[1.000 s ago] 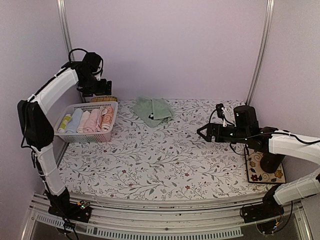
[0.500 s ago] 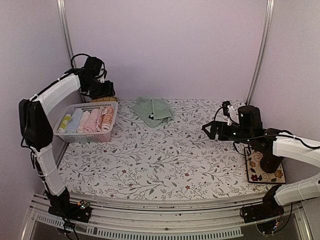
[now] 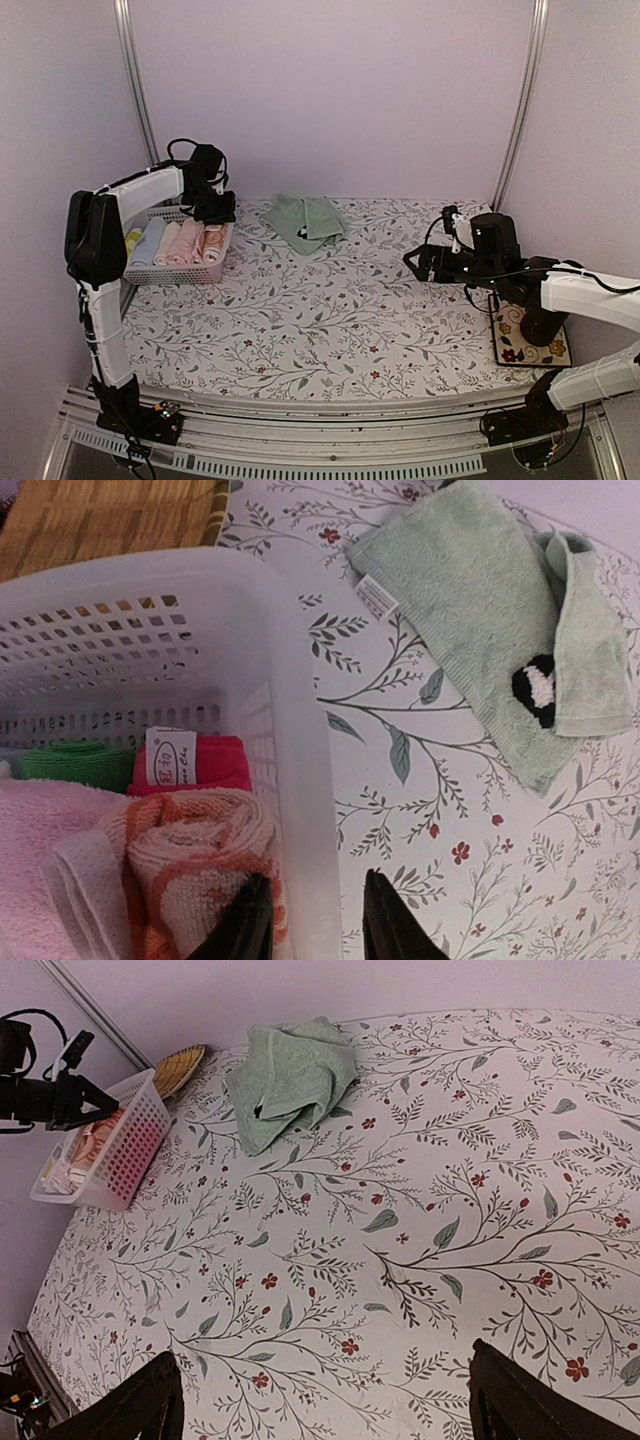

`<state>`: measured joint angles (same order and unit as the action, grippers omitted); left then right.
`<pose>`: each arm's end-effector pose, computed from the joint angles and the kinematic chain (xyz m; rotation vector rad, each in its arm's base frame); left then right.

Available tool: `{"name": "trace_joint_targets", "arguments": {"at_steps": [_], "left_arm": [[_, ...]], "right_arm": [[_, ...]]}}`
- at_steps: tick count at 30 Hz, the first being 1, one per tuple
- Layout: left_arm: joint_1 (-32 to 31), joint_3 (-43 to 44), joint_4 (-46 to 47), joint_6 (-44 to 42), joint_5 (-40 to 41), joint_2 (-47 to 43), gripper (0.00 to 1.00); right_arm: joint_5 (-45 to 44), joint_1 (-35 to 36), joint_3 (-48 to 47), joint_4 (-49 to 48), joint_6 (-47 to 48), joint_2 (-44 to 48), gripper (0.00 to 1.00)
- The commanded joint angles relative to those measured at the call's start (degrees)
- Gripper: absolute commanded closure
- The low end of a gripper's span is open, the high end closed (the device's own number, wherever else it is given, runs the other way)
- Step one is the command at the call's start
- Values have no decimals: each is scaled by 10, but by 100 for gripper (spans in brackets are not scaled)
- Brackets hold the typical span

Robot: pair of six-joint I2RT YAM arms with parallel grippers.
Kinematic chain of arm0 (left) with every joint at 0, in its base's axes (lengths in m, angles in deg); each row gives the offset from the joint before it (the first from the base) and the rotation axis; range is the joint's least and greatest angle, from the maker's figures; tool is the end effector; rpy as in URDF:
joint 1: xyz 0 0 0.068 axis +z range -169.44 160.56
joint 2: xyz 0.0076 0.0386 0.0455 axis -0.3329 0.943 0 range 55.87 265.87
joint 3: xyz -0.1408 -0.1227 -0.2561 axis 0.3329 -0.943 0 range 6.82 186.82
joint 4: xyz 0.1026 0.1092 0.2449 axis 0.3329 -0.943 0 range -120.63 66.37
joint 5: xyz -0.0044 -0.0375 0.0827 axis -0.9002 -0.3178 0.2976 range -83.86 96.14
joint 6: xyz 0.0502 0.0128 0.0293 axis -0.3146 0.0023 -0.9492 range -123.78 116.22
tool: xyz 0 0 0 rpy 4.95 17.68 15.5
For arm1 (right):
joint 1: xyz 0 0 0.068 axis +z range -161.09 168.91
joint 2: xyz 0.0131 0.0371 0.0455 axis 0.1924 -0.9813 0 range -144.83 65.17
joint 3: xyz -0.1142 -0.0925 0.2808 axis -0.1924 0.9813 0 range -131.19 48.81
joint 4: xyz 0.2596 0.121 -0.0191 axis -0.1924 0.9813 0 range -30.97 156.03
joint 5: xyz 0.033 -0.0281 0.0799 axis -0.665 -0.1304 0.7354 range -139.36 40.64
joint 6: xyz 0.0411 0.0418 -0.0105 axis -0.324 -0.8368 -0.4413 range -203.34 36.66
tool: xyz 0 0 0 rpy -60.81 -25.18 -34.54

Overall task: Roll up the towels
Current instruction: Pick up the towel from the corner of the board.

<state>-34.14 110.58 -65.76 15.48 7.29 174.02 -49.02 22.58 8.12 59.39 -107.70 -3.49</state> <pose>0.4930 -0.1284 0.2787 -0.1101 2.5673 -0.2010 0.2325 0.1551 0.2712 -0.1764 2.1189 0.6210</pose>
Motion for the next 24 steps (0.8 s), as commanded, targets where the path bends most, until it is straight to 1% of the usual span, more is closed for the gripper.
{"name": "trace_joint_targets", "arguments": {"at_steps": [1,4,7,8,10,13,19,24], "left_arm": [[-2,-12,9,7,29,-2,62],[-8,-3,39,-1,26,-21,37],[-29,31,59,-12,43,-34,11],[-38,44,65,-15,45,-35,5],[-53,66,77,-16,31,-28,3],[-79,101,91,-6,-6,4,3],[-125,168,130,30,-62,113,3],[-127,217,189,76,-124,212,4]], "right_arm": [[-16,-1,0,-2,7,-5,1],[-28,-1,1,-2,13,0,1],[-46,-1,3,-2,21,4,1],[-56,-1,6,0,19,5,1],[-83,-1,14,3,1,4,1],[-84,-2,17,-6,-7,1,1],[-114,-2,2,3,2,-2,1],[-97,-2,-3,5,-2,4,1]]}}
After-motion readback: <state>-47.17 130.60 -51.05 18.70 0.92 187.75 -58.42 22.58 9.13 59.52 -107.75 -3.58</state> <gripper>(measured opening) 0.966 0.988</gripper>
